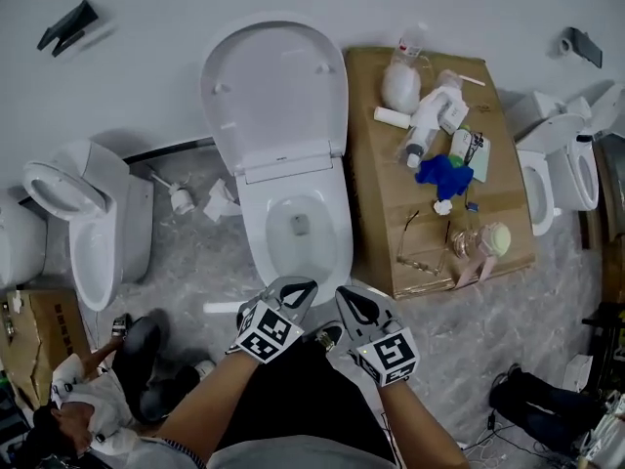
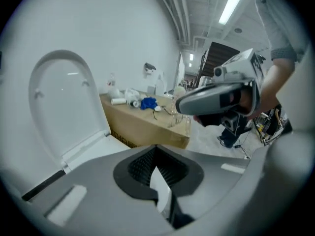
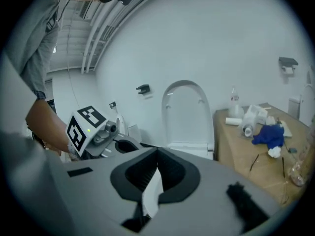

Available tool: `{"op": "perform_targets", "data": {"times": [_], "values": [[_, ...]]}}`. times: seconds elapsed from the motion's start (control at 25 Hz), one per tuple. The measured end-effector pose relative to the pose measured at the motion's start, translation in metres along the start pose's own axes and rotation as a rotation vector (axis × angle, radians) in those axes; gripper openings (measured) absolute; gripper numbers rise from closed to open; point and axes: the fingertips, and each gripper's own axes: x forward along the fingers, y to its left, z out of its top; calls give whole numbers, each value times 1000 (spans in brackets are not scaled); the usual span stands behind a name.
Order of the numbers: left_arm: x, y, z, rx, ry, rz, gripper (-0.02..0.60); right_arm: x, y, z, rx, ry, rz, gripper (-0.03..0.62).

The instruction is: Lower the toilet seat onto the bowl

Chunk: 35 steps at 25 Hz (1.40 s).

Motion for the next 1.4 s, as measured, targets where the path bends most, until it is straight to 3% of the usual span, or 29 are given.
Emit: {"op": "perform_targets", "data": {"times": [0.36, 0.68, 0.92, 1.16, 1.28, 1.4], "values": [[-104, -16, 129, 45, -257, 66, 9, -36, 41, 101, -57, -110, 85, 5], [-188, -48, 201, 58, -398, 112, 9, -82, 89, 191, -138, -207, 153, 5], [-240, -56, 239, 58, -487, 167, 9, -105, 110, 236, -196, -242, 169, 5], [-276, -66, 260, 51, -539, 183, 9, -121, 132, 257, -242, -255, 204, 5], [-288, -66, 267, 6, -548, 196, 9, -123, 138, 264, -253, -263, 216, 5], [-290, -66, 269, 42, -547, 196, 9, -124, 144, 269, -274, -264, 222, 5]]}}
